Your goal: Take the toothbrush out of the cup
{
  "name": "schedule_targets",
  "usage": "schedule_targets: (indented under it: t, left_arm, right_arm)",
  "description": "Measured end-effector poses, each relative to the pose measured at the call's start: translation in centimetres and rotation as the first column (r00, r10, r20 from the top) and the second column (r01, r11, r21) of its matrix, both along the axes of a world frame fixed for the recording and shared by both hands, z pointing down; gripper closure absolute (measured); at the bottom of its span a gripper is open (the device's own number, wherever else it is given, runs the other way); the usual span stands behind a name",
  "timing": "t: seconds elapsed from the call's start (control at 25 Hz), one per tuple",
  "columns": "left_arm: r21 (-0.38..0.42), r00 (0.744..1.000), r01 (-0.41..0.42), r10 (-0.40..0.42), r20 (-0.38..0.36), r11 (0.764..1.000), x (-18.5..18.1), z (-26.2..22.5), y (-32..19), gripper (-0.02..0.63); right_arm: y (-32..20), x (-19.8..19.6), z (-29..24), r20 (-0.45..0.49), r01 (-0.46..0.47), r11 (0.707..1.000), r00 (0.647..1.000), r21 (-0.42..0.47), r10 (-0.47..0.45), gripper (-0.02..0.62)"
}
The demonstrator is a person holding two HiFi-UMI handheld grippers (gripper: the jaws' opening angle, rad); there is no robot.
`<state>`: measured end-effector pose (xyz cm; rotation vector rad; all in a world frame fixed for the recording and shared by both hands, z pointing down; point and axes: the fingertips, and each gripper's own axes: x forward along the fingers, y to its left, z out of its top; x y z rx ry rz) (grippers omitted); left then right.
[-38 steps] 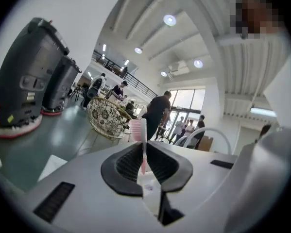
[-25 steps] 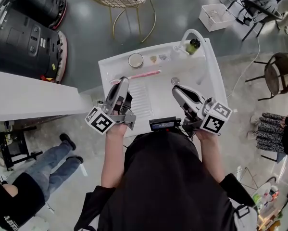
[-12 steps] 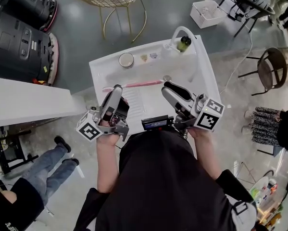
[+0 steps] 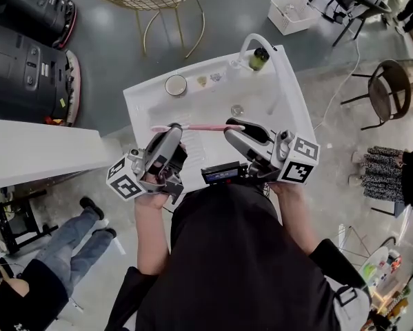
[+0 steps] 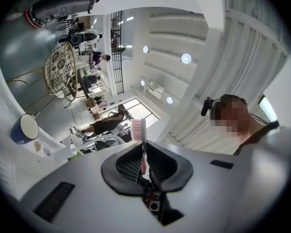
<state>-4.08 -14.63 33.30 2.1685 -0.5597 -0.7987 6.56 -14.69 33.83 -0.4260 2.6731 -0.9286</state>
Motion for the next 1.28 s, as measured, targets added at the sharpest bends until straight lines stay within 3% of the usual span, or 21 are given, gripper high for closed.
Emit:
schedule_targets:
  t: [0.2, 0.44, 0.56, 0.64, 0.76, 0.96, 1.12, 1.28]
  left_arm:
    - [0.017, 1.0, 0.005, -0.005, 0.007, 1.0, 0.1, -0.5, -0.1, 0.575]
    - [0.087, 0.993, -0.004, -0.007, 0.121, 0.996, 1.9, -1.1, 0.3, 0.574]
    - [0.1, 0.988, -0.004, -0.012, 0.156, 0.995, 2.6, -1.3, 0.4, 0.574]
    - [0.106, 0.984, -0.007, -0.012, 0.176, 0.994, 2.6, -1.4, 0.5, 0.574]
    - [0.121, 0.975, -0.046, 0.018, 0.22, 0.992, 3.0, -1.4, 0.8, 0.575]
    - [0.088, 0.941, -0.152, 0.117, 0.317, 0.984, 3.7, -0.6, 1.5, 0.574]
    - [0.075, 0.917, -0.23, 0.19, 0.351, 0.97, 4.3, -0.5, 2.1, 0.574]
    - [0.104, 0.905, -0.257, 0.202, 0.374, 0.961, 5.1, -0.9, 2.5, 0.574]
  right_arm:
    - [0.5, -0.2, 0.2, 0.005, 0.041, 0.999, 0.999, -0.021, -0.041, 0.532]
    - [0.8, -0.6, 0.3, 0.228, 0.153, 0.964, 0.968, -0.218, -0.102, 0.546]
    - [1.0, -0.9, 0.5, 0.257, 0.18, 0.951, 0.96, -0.25, -0.114, 0.546]
    - [1.2, -1.0, 0.7, 0.213, 0.179, 0.959, 0.968, -0.219, -0.132, 0.545]
    - [2.0, -1.4, 1.2, 0.059, 0.183, 0.977, 0.982, -0.107, -0.177, 0.542]
    - [3.5, -2.1, 2.3, -0.182, 0.238, 0.97, 0.957, 0.047, -0.226, 0.534]
    - [4.8, -2.9, 2.8, -0.259, 0.302, 0.948, 0.928, 0.1, -0.268, 0.534]
    - [5.7, -3.6, 3.3, -0.301, 0.351, 0.93, 0.903, 0.107, -0.306, 0.535]
